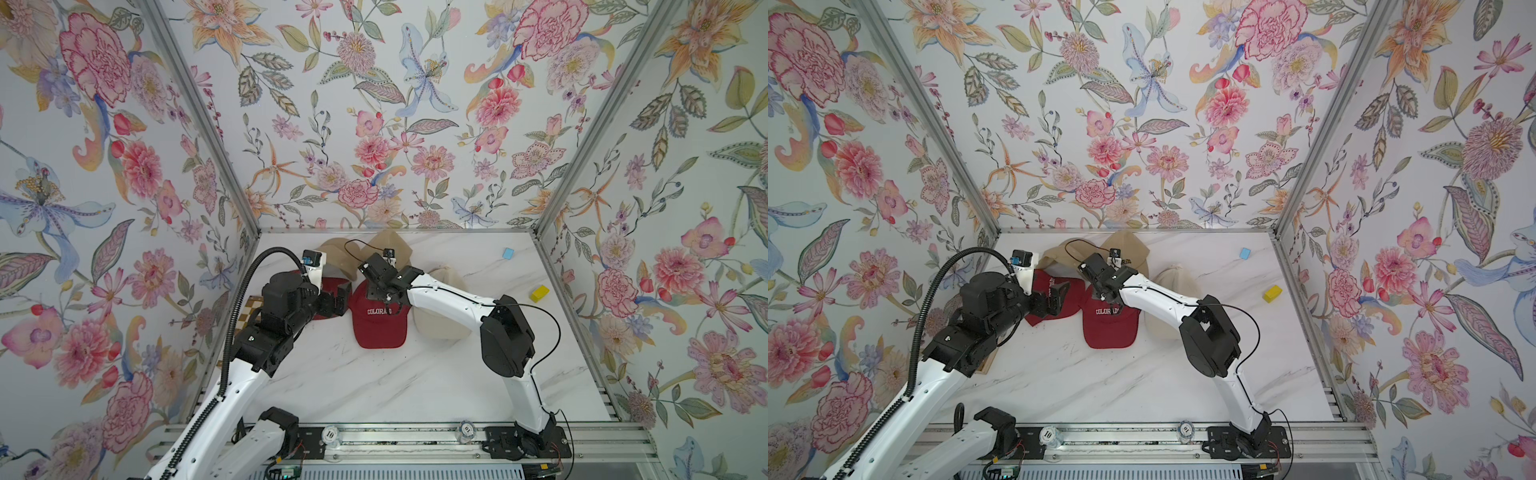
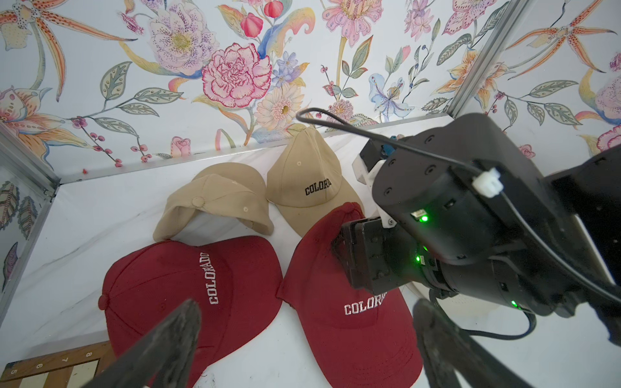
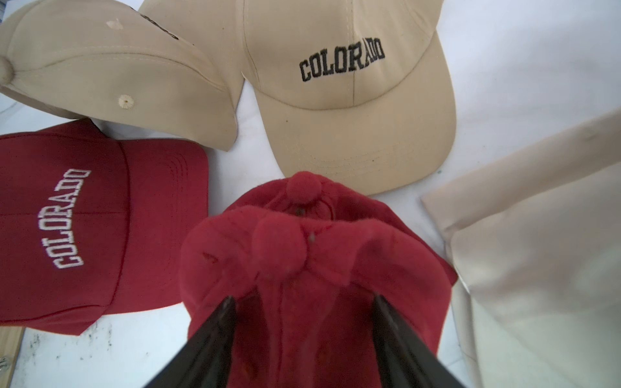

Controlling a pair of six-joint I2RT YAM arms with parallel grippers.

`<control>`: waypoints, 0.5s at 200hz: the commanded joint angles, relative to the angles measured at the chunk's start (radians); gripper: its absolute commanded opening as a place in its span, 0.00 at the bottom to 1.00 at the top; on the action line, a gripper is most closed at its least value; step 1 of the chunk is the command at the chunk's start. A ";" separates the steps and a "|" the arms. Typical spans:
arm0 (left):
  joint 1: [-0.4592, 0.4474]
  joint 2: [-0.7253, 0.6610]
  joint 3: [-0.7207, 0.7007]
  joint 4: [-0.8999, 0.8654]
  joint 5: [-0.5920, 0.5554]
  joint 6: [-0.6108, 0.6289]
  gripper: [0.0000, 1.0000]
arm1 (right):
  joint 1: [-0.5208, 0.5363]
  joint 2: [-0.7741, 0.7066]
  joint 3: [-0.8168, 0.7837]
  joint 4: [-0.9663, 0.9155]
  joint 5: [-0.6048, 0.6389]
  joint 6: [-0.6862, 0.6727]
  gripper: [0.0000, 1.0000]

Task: Stack the baseball caps by color
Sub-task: Place the baseball cap on the baseball cap.

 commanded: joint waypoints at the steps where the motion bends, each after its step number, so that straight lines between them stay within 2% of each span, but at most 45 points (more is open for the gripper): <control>1: 0.016 0.008 0.026 -0.016 0.002 0.026 1.00 | 0.004 -0.012 -0.017 -0.026 0.004 -0.020 0.81; 31: 0.083 0.022 0.040 -0.031 0.028 0.020 1.00 | 0.004 -0.046 -0.038 -0.028 0.018 -0.041 1.00; 100: 0.359 0.144 0.082 -0.089 0.035 -0.034 1.00 | 0.000 -0.226 -0.095 -0.010 -0.008 -0.204 0.99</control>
